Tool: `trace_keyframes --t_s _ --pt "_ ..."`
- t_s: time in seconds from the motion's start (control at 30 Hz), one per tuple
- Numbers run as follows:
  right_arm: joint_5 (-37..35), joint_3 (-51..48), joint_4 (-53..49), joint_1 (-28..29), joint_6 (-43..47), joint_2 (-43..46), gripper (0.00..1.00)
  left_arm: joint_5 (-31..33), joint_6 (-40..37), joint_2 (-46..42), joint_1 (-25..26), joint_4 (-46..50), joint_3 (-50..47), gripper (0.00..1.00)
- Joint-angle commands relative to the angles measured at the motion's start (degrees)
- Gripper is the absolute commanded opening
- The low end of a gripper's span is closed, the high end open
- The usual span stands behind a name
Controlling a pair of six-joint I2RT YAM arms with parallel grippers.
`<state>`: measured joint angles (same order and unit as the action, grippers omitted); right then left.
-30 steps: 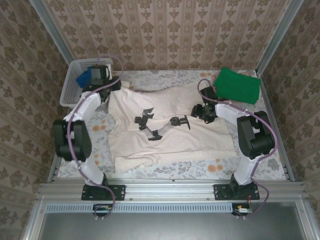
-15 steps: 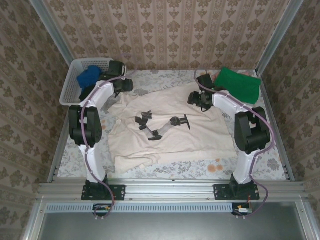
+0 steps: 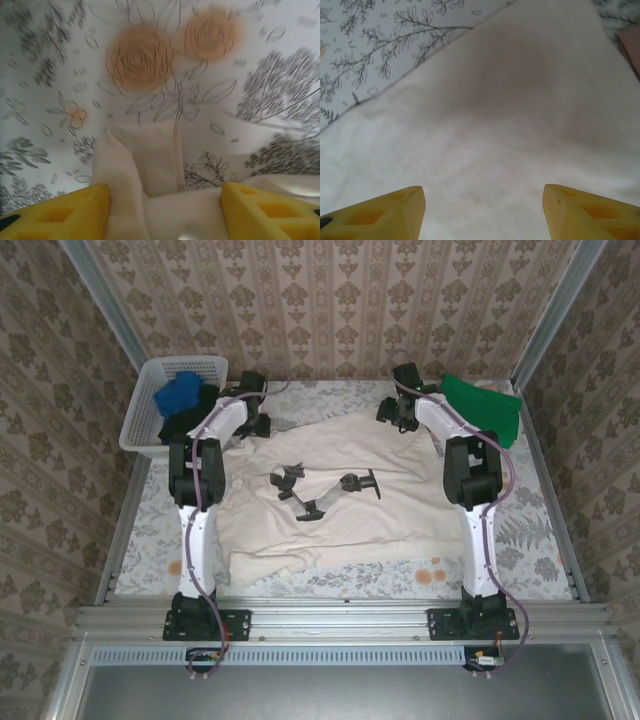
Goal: Fold and stack the t-shirts
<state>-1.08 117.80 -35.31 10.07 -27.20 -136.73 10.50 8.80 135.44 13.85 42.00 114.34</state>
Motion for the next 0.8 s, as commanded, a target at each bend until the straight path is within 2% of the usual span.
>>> trace_keyframes --t_s 0.0,0.07,0.1,0.2,0.23,0.37,0.47,0.6,0.7,0.77 --pt "-1.63 10.82 -10.86 -0.57 0.82 -6.87 0.65 -1.63 0.31 1.44 -0.14 4.09 4.23 0.6" --pt "-1.82 18.09 -15.82 -0.91 1.27 -11.32 0.66 -2.88 0.07 2.99 -0.15 5.23 6.0 0.53" --pt "-2.37 20.7 -18.07 -1.01 0.98 -12.78 0.66 -3.71 -0.15 3.45 -0.22 5.43 6.51 0.44" --pt "-1.43 25.61 -20.57 -1.44 1.12 -15.96 0.65 -8.63 -0.53 3.7 -1.05 5.12 8.61 0.06" --pt "-1.09 25.98 -20.59 -1.69 0.77 -16.27 0.64 -10.24 -0.7 3.39 -1.51 4.89 9.88 0.0" --pt "-1.24 25.99 -19.74 -2.32 -0.19 -15.63 0.56 -15.63 -1.64 -0.28 -2.24 3.67 16.22 0.0" --pt "-1.64 26.16 -19.2 -3.43 -1.42 -15.42 0.48 -16.92 -2.73 -6.25 -2.46 -1.76 15.71 0.0" --pt "-1.63 24.41 -18.79 -4.35 -2.43 -13.83 0.47 -19.9 -1.04 -12.42 -4.3 -13.33 8.47 0.0" --pt "-0.47 19.07 -15.38 -4.35 -2.68 -10.82 0.48 -21.31 0.28 -11.64 -5.6 -15.23 5.8 0.0" --pt "-0.02 14.4 -12.39 -4.35 -3.45 -8.69 0.49 -20.82 1.34 -8.9 -6.1 -13.38 5.8 0.1"
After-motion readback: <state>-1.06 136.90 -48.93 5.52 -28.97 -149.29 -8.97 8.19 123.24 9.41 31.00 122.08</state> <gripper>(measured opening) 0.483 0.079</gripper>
